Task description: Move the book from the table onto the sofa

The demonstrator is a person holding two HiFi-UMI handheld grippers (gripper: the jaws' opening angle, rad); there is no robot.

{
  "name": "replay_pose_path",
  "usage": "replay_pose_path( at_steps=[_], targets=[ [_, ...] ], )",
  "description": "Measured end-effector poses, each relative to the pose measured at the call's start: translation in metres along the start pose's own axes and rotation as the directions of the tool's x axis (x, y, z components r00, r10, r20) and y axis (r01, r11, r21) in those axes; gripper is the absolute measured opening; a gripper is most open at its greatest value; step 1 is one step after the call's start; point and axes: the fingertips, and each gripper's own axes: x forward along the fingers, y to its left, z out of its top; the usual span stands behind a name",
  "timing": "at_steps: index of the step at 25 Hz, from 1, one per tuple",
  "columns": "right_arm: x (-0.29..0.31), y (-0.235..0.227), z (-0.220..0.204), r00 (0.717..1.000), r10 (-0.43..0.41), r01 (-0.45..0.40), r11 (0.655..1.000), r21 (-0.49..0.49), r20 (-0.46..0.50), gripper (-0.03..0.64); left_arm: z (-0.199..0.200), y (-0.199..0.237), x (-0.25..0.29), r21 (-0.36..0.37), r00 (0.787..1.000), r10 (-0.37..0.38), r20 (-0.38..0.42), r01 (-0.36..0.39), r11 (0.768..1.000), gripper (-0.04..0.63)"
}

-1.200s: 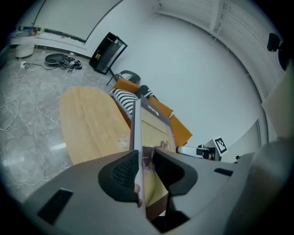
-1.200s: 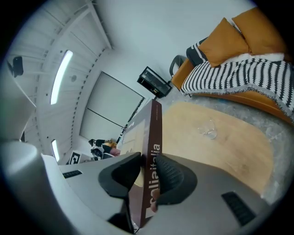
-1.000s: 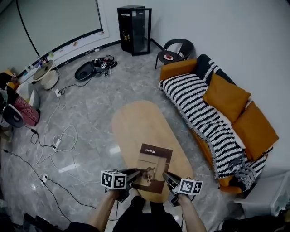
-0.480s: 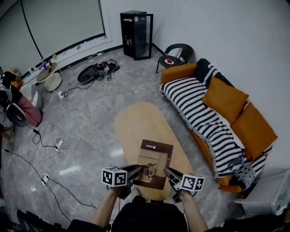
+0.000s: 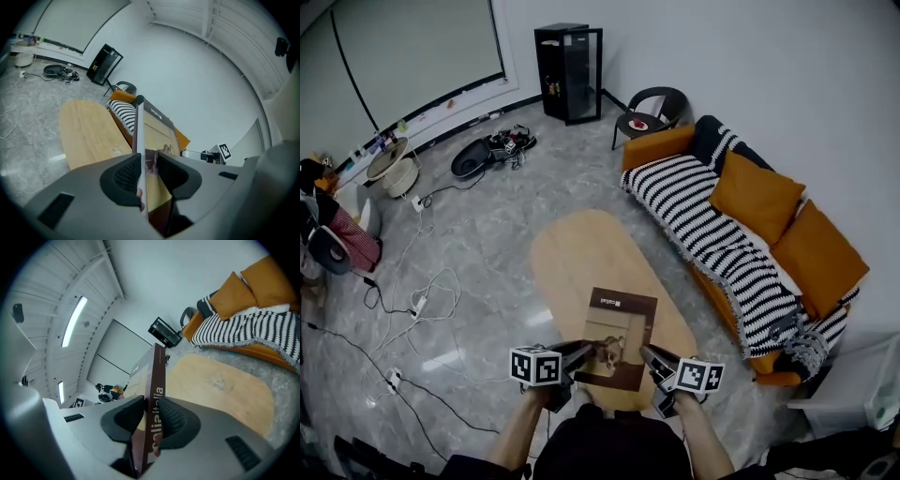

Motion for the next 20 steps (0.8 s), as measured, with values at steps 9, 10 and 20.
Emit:
replay_pose_path(
  at_steps=[9, 10, 20],
  targets=[
    [-0.049, -0.006, -0.016, 0.983, -0.101, 0.089, 0.993, 0.083, 0.154, 0.115, -0.012, -0.031, 0.018, 0.092, 0.982, -0.115, -0.149, 0.130, 0.987, 0.118],
    [-0.058, -0.008, -0.021, 0.976, -0.122, 0.105, 0.989, 0.102, 0.181, 0.115, -0.017, -0.036, 0.022, 0.104, 0.975, -0.133, -0.176, 0.153, 0.983, 0.118],
    [-0.180, -0.049, -0.088, 0.823, -0.366, 0.218, 0.909, 0.355, 0.435, 0.115, -0.093, -0.118, 0.085, 0.195, 0.830, -0.277, -0.485, 0.411, 0.890, 0.117]
  ],
)
